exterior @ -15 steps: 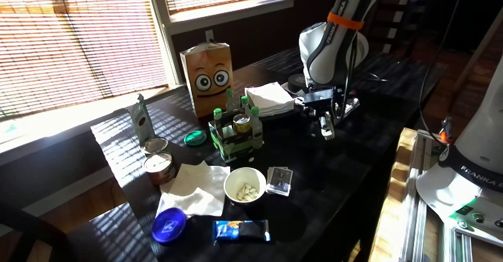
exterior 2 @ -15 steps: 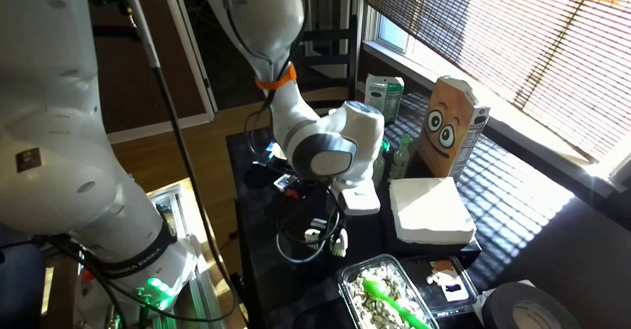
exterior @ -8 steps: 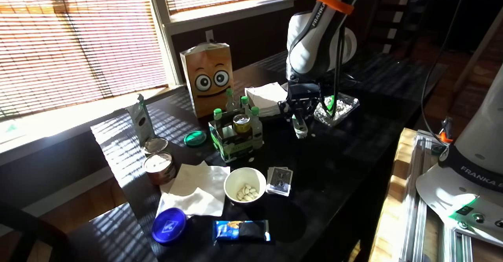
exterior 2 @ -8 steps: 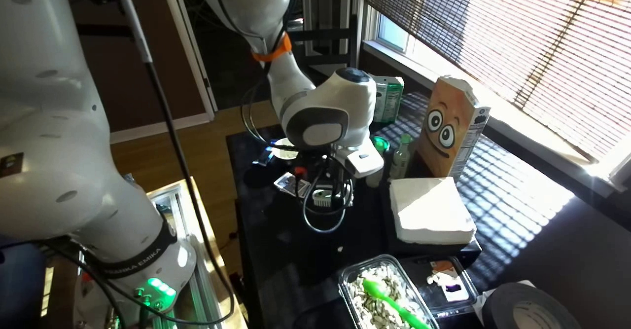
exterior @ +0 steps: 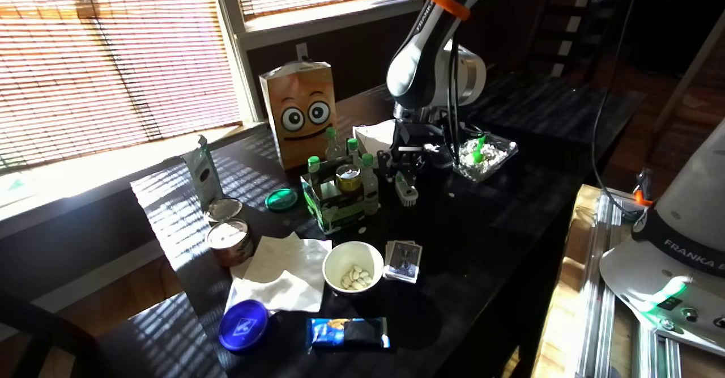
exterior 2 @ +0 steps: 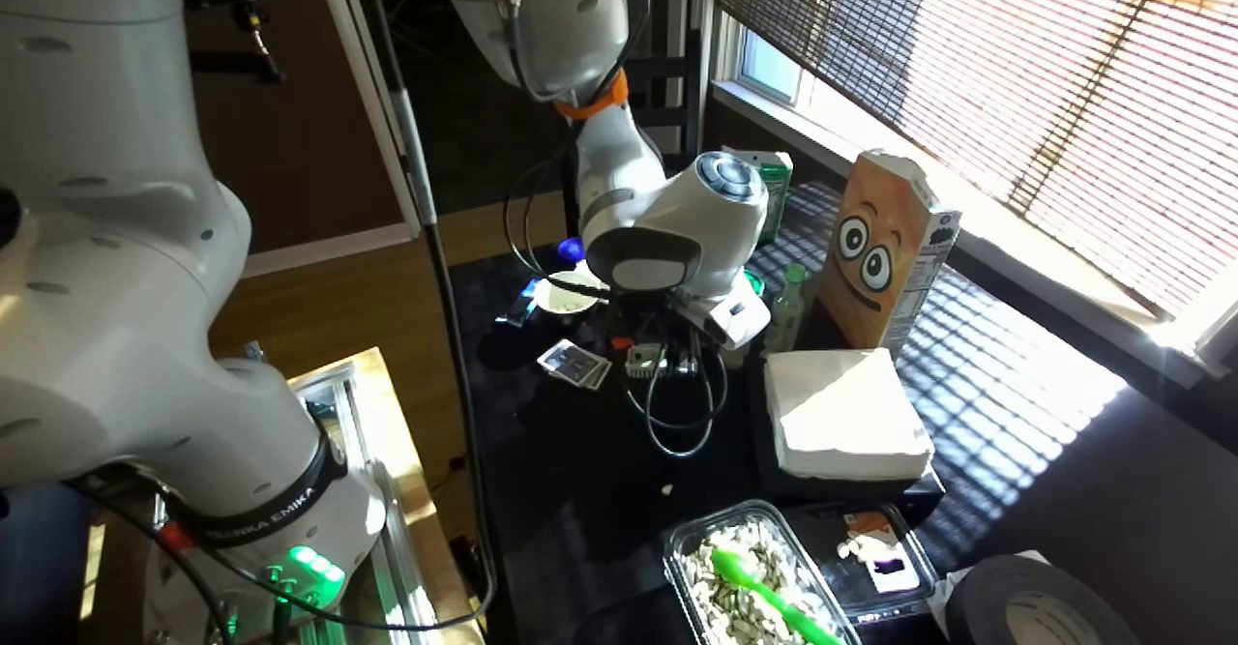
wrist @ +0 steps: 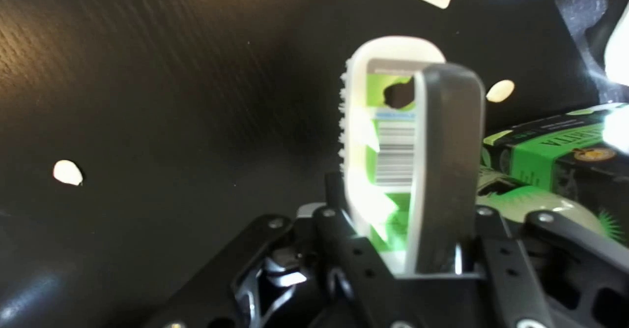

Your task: Use the brush to sweep the white objects to the right

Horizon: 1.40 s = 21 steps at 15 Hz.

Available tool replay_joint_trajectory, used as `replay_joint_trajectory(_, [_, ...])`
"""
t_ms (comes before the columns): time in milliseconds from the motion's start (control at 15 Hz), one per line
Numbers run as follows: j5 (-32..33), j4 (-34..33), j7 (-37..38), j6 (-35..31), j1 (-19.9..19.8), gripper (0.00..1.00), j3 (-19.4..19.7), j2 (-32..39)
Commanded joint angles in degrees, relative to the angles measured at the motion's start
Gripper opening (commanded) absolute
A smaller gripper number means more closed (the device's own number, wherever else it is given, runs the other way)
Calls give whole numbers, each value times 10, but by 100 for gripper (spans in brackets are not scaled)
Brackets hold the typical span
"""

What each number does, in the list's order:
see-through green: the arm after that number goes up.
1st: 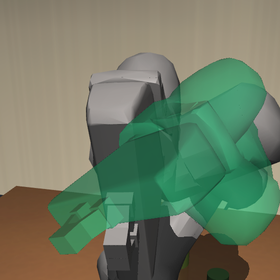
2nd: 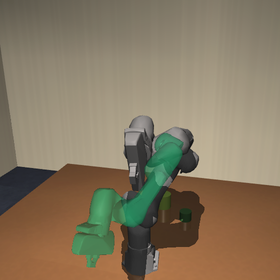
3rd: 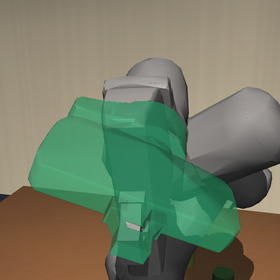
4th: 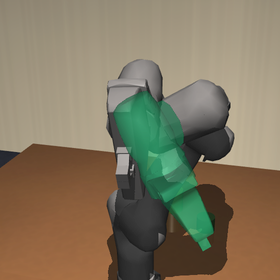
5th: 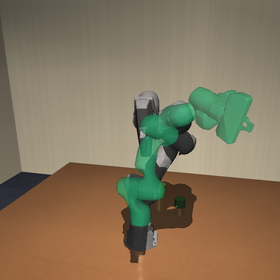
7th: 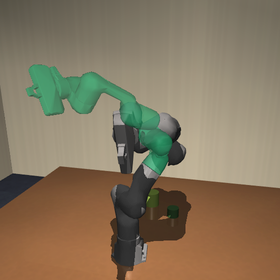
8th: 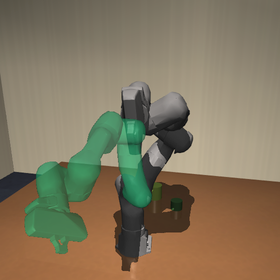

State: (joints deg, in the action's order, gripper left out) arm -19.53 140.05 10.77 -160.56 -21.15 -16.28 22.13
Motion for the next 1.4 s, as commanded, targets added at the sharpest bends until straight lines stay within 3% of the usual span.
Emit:
replay_joint_trajectory(0, [-36, -4, -26, 6, 39, 41, 33, -2])
replay_joint_trajectory(67, [-36, -5, -26, 6, 39, 41, 32, -1])
replay_joint_trajectory(133, [-46, -5, -38, -1, 30, 16, 23, 3])
replay_joint_trajectory(400, [6, -3, 17, -14, 108, 16, 116, 20])
replay_joint_trajectory(467, [-2, -7, 6, -18, 111, 16, 121, 27])
replay_joint_trajectory(533, [-11, -12, -5, -22, 113, 16, 122, 35])
replay_joint_trajectory(800, [-77, -41, -80, -31, 60, 16, 57, 70])
replay_joint_trajectory(867, [-81, -46, -86, -30, 57, 52, 54, 76])
replay_joint_trajectory(1000, [-81, -53, -90, -29, 56, 47, 55, 87])
replay_joint_trajectory(1133, [-64, -58, -70, -29, 73, 22, 77, 96])
replay_joint_trajectory(1200, [-65, -59, -69, -31, 73, 23, 77, 98])
replay_joint_trajectory(1267, [-61, -56, -59, -29, 81, 64, 86, 92])
replay_joint_trajectory(1333, [-62, -51, -58, -30, 82, 65, 87, 85])
